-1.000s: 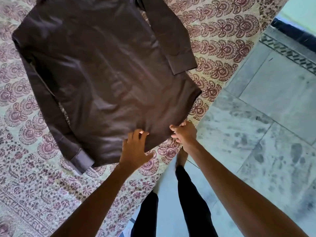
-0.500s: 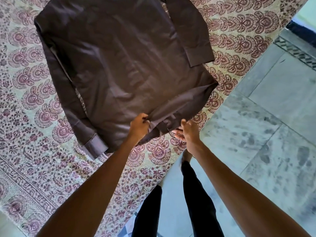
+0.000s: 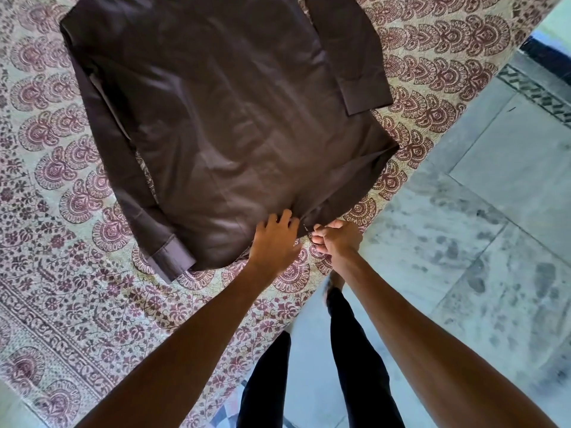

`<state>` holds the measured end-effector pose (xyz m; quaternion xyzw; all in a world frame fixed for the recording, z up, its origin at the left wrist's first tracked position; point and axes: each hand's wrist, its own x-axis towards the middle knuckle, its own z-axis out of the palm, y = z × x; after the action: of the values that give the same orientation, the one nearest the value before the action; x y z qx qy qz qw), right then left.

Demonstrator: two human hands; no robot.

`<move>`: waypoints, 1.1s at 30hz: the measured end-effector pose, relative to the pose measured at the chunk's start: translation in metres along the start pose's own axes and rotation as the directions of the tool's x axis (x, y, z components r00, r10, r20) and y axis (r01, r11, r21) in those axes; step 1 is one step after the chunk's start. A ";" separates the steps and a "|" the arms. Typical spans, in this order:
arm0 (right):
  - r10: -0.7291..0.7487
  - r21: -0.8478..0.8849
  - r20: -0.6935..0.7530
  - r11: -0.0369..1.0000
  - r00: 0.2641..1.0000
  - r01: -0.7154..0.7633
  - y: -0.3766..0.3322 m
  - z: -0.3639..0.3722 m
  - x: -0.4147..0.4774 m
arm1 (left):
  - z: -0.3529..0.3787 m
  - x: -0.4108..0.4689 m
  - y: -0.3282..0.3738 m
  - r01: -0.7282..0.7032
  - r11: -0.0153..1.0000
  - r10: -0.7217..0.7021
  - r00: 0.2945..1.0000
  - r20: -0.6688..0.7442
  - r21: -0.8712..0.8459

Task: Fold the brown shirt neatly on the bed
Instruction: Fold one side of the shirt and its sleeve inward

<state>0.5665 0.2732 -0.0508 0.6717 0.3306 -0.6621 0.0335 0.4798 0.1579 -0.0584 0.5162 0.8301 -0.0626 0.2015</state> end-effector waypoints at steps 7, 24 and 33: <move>-0.012 -0.030 -0.032 1.000 0.999 0.011 0.003 -0.003 0.002 | -0.014 -0.002 -0.002 0.200 0.852 -0.261 0.963 -0.063 -0.485; 0.041 0.193 0.075 0.980 0.996 -0.054 0.006 -0.005 0.000 | -0.002 -0.001 -0.011 0.093 0.670 -0.194 0.980 -0.052 -0.737; -0.288 -0.384 -0.111 0.895 0.951 0.226 0.028 0.008 0.017 | -0.016 0.002 -0.018 0.113 0.519 -0.480 0.859 -0.179 -0.847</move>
<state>0.5719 0.2541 -0.0784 0.6562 0.5359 -0.5295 0.0429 0.4589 0.1559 -0.0468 0.2129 0.8633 0.3955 0.2303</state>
